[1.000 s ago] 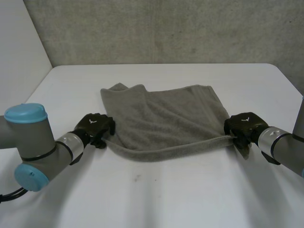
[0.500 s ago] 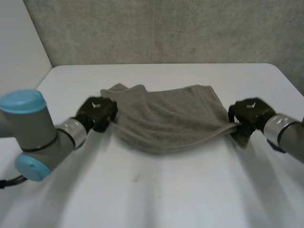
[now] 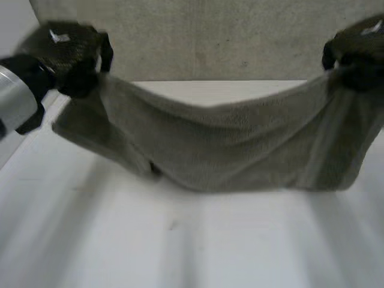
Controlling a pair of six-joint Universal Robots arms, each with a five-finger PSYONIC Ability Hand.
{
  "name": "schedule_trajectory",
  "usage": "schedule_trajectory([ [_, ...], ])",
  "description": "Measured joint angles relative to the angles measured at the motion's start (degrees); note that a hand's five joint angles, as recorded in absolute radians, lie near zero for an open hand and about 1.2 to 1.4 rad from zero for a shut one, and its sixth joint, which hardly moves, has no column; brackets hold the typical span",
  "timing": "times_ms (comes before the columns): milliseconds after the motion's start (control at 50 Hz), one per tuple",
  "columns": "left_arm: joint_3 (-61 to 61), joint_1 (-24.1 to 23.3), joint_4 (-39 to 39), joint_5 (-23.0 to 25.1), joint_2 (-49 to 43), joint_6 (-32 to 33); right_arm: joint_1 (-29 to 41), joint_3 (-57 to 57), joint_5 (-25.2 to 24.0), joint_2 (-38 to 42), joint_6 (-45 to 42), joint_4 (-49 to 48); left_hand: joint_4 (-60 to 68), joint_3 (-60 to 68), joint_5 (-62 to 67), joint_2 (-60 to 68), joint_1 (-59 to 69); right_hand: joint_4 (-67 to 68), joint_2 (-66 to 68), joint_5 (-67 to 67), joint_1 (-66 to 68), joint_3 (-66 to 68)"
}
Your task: Fold the towel.
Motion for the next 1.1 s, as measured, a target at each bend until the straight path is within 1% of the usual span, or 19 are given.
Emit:
schedule_trajectory([
  [40, 0.7, 0.0, -1.1, -0.1, -1.9, 0.7, 0.4, -0.2, 0.2, 1.6, -1.0, 0.6, 0.0, 0.0, 0.0, 0.0, 0.0, 0.0, 0.0, 0.0, 0.0, 0.0],
  [100, 3.7, -0.2, -4.3, -0.9, -11.2, 4.3, 2.4, -1.2, 1.6, 8.3, -3.2, 0.7, 0.0, 0.0, 0.2, 0.0, 0.0, 0.0, 0.0, 0.0, 0.0, 0.0],
  [140, 4.6, -0.2, -4.6, -1.3, -13.4, 5.1, 2.8, -1.7, 2.0, 9.7, -3.3, 0.2, 0.0, 0.0, 0.2, 0.0, 0.0, 0.0, 0.0, 0.0, 0.0, 0.0],
  [160, 7.6, -0.2, -5.0, -2.5, -18.4, 7.0, 3.9, -3.5, 3.3, 13.2, -3.3, -1.6, 0.0, 0.0, 0.2, 0.0, 0.0, 0.0, 0.0, 0.0, 0.0, 0.0],
  [260, 16.9, -0.2, -3.8, -4.9, -26.8, 9.1, 5.3, -8.8, 5.5, 18.8, -1.8, -8.8, 0.0, 0.0, 0.2, 0.0, 0.0, 0.0, 0.0, 0.0, 0.0, 0.0],
  [280, 21.0, -0.2, -2.5, -5.5, -28.8, 9.0, 5.5, -10.9, 6.1, 19.9, -0.7, -12.2, 0.0, 0.0, 0.2, 0.0, 0.0, 0.0, 0.0, 0.0, 0.0, 0.0],
  [320, 23.1, -0.2, -1.7, -5.7, -29.6, 8.9, 5.5, -12.3, 6.5, 20.5, 0.1, -14.7, 0.0, 0.0, 0.2, 0.0, 0.0, 0.0, 0.0, 0.0, 0.0, 0.0],
  [380, 35.4, -0.3, 5.2, -6.4, -31.8, 6.4, 5.6, -18.2, 8.1, 20.9, 4.6, -27.3, 0.0, 0.0, 0.2, 0.0, 0.0, 0.0, 0.0, 0.0, 0.0, 0.0],
  [480, 45.2, -0.7, 14.2, -7.0, -30.4, 1.5, 5.3, -20.9, 9.6, 16.9, 9.6, -40.4, 0.0, 0.0, 0.3, 0.0, 0.0, 0.0, 0.0, 0.0, 0.0, 0.0],
  [580, 47.4, -0.9, 18.6, -8.2, -27.6, -2.2, 5.3, -19.8, 10.0, 12.7, 12.0, -46.3, 0.0, 0.0, 0.3, 0.0, 0.0, 0.0, 0.0, 0.0, 0.0, 0.0],
  [640, 44.4, -0.7, 18.8, -9.4, -25.7, -3.7, 5.3, -16.9, 9.2, 10.4, 12.7, -45.5, 0.0, 0.0, 0.4, 0.0, 0.0, 0.0, 0.0, 0.0, 0.0, 0.0],
  [700, 38.2, -0.4, 17.7, -10.0, -24.0, -4.1, 5.4, -13.6, 7.6, 9.6, 12.5, -41.3, 0.0, 0.0, 0.4, 0.0, 0.0, 0.0, 0.0, 0.0, 0.0, 0.0],
  [760, 26.8, 0.3, 16.0, -10.2, -21.4, -3.8, 5.3, -8.5, 5.1, 9.8, 11.1, -34.4, 0.0, 0.0, 0.4, 0.0, 0.0, 0.0, 0.0, 0.0, 0.0, 0.0],
  [780, 26.8, 0.3, 16.0, -10.2, -21.4, -3.8, 5.3, -8.5, 5.1, 9.8, 11.1, -34.4, 0.0, 0.0, 0.4, 0.0, 0.0, 0.0, 0.0, 0.0, 0.0, 0.0],
  [800, 21.0, 0.7, 15.5, -10.1, -20.3, -3.5, 5.2, -6.2, 4.3, 10.0, 10.2, -31.9, 0.0, 0.0, 0.4, 0.0, 0.0, 0.0, 0.0, 0.0, 0.0, 0.0],
  [880, 7.7, 1.3, 15.2, -9.9, -18.8, -2.1, 4.9, 2.2, 2.9, 11.5, 6.6, -27.0, 0.0, 0.0, 0.4, 0.0, 0.0, 0.0, 0.0, 0.0, 0.0, 0.0],
  [980, -6.6, 1.4, 17.1, -9.8, -19.0, 1.4, 4.6, 12.9, 2.5, 14.3, 3.0, -26.2, 0.0, 0.1, 0.4, 0.0, 0.0, 0.0, 0.0, 0.0, 0.0, 0.0],
  [1000, -6.6, 1.4, 17.1, -9.8, -19.0, 1.4, 4.6, 12.9, 2.5, 14.3, 3.0, -26.2, 0.0, 0.1, 0.4, 0.0, 0.0, 0.0, 0.0, 0.0, 0.0, 0.0],
  [1100, -17.8, 1.0, 23.8, -9.7, -21.7, 6.1, 4.0, 22.6, 2.6, 17.2, 2.0, -29.5, 0.0, 0.1, 0.4, 0.0, 0.0, 0.0, 0.0, 0.0, 0.0, 0.0],
])
